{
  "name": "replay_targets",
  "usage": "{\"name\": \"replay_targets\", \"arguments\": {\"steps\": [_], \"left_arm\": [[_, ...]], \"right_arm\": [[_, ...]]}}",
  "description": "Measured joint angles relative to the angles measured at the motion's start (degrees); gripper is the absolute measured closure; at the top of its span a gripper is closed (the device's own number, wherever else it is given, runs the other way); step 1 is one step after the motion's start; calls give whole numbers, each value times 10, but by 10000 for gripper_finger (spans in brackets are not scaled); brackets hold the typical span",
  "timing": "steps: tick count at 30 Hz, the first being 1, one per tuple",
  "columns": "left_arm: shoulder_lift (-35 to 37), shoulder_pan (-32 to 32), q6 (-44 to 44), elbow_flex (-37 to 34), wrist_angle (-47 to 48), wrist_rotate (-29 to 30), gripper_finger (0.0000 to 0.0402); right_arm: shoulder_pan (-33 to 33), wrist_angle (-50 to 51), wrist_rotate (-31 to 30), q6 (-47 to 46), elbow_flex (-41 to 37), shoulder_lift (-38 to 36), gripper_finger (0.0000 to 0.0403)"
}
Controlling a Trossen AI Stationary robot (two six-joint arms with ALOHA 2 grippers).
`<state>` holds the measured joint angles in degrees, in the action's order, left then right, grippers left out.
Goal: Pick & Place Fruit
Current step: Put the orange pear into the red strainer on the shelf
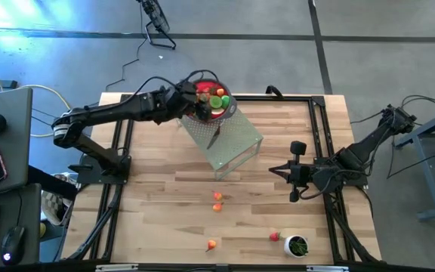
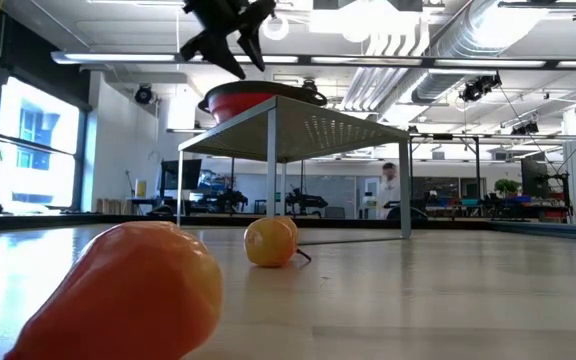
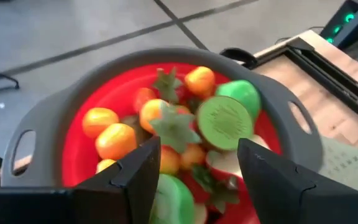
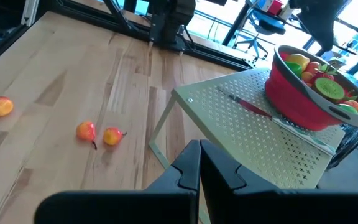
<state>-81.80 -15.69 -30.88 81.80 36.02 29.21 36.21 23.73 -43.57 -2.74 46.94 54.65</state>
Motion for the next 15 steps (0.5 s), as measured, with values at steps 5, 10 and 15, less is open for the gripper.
{"name": "replay_targets", "arguments": {"steps": [5, 10, 15], "left_arm": [[8, 46, 20, -1, -1, 81, 223], [35, 83, 39, 0, -23, 93, 263], [49, 112, 35, 0, -22, 71, 283]], "right_arm": [[0, -8, 0, -4, 0, 0, 400], [0, -22, 0, -3, 0, 0, 400], [0, -21, 0, -1, 0, 0, 400]]}}
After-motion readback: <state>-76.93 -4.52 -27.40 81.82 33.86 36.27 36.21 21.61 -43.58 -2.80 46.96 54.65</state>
